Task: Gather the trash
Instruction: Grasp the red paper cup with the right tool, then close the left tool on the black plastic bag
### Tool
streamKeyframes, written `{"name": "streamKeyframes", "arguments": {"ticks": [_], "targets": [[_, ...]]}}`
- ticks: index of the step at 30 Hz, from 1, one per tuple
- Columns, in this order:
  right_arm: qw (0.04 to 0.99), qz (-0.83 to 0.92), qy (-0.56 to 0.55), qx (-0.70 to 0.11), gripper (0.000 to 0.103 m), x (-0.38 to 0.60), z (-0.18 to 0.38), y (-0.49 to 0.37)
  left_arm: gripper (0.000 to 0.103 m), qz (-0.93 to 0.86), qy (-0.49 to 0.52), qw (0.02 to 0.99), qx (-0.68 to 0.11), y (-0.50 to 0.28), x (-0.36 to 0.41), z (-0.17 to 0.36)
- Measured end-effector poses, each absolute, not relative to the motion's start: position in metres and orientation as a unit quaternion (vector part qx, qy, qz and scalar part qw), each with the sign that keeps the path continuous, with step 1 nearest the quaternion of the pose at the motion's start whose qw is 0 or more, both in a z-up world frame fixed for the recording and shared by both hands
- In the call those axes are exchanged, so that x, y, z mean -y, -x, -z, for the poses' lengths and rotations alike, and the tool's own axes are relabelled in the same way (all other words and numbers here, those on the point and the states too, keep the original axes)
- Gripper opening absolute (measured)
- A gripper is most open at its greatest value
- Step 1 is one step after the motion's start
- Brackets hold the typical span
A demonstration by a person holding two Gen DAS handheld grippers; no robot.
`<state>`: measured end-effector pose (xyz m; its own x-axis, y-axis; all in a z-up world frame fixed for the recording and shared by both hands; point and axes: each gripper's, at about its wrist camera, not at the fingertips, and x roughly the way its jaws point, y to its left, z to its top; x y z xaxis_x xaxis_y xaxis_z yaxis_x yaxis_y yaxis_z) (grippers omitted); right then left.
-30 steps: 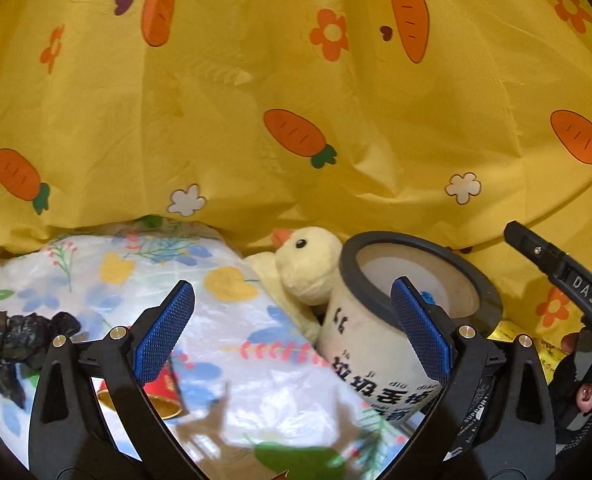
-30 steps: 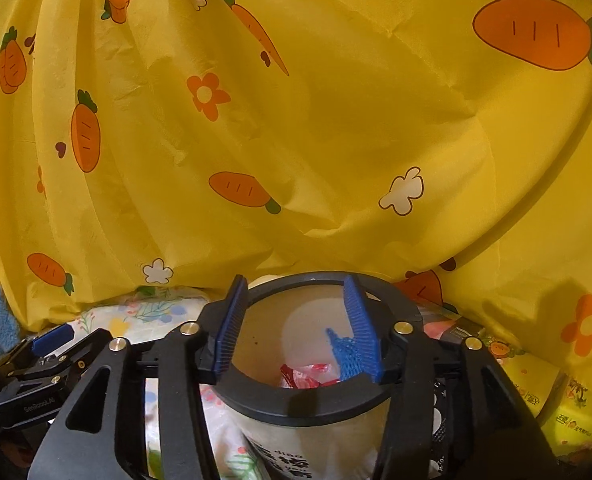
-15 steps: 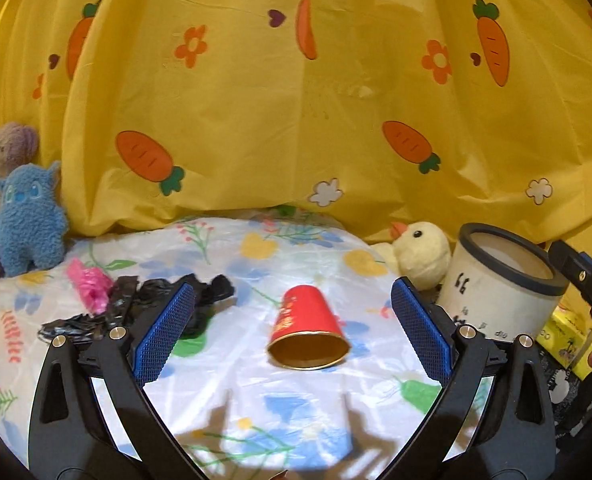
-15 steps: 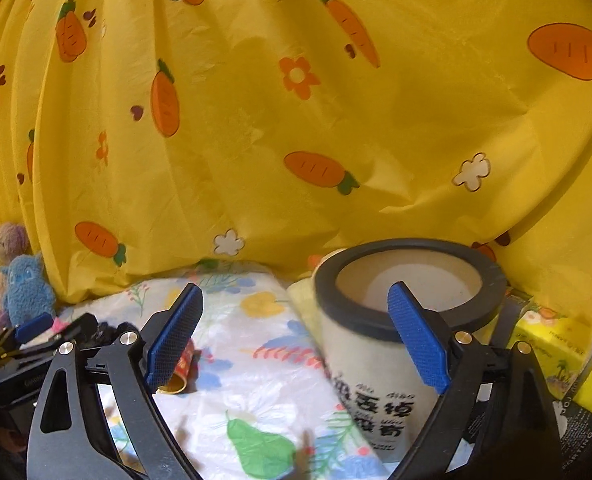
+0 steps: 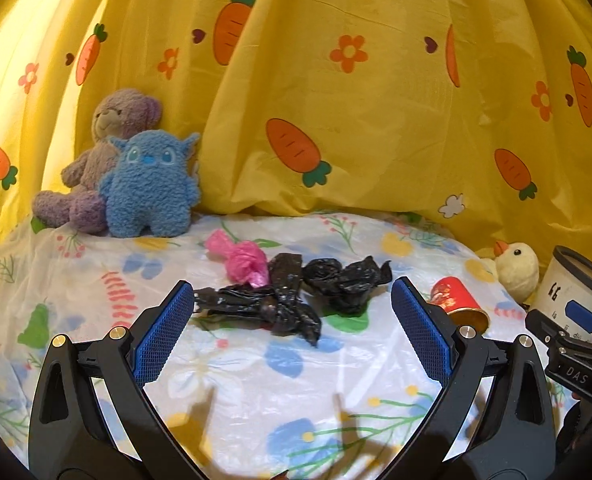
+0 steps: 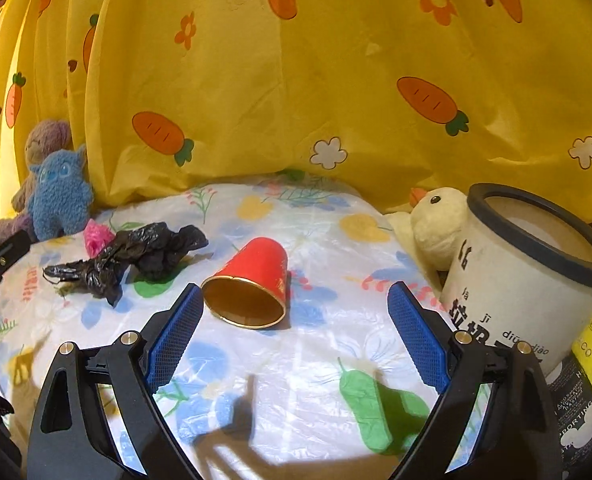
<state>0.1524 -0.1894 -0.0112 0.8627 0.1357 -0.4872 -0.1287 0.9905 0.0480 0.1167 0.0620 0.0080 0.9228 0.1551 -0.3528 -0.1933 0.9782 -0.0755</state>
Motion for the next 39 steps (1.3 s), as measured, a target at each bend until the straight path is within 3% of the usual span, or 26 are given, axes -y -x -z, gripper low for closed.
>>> {"name": "streamKeyframes", "arguments": {"ticks": [7, 13, 22, 24, 27, 39], "targets": [[0.952, -0.065, 0.022, -0.299, 0.081, 0.17, 0.028, -0.18, 0.097, -0.102, 0.062, 0.976, -0.18, -0.115, -0.079, -0.008], [0.939, -0.056, 0.045, -0.335, 0.065, 0.158, 0.042, -0.206, 0.097, -0.093, 0.063, 0.975, -0.191, -0.122, -0.082, -0.006], [0.922, -0.054, 0.046, -0.381, 0.032, 0.151, 0.059, -0.237, 0.097, -0.077, 0.045, 0.978, -0.19, -0.13, -0.077, -0.014], [0.92, -0.052, 0.041, -0.387, 0.018, 0.153, 0.061, -0.239, 0.097, -0.072, 0.042, 0.978, -0.192, -0.134, -0.075, -0.016], [0.92, -0.056, 0.033, -0.388, 0.008, 0.157, 0.061, -0.241, 0.097, -0.059, 0.041, 0.979, -0.19, -0.139, -0.07, -0.019], [0.939, -0.047, -0.011, -0.34, 0.005, 0.182, 0.049, -0.22, 0.097, 0.007, 0.008, 0.98, -0.2, -0.189, -0.039, -0.01]]}}
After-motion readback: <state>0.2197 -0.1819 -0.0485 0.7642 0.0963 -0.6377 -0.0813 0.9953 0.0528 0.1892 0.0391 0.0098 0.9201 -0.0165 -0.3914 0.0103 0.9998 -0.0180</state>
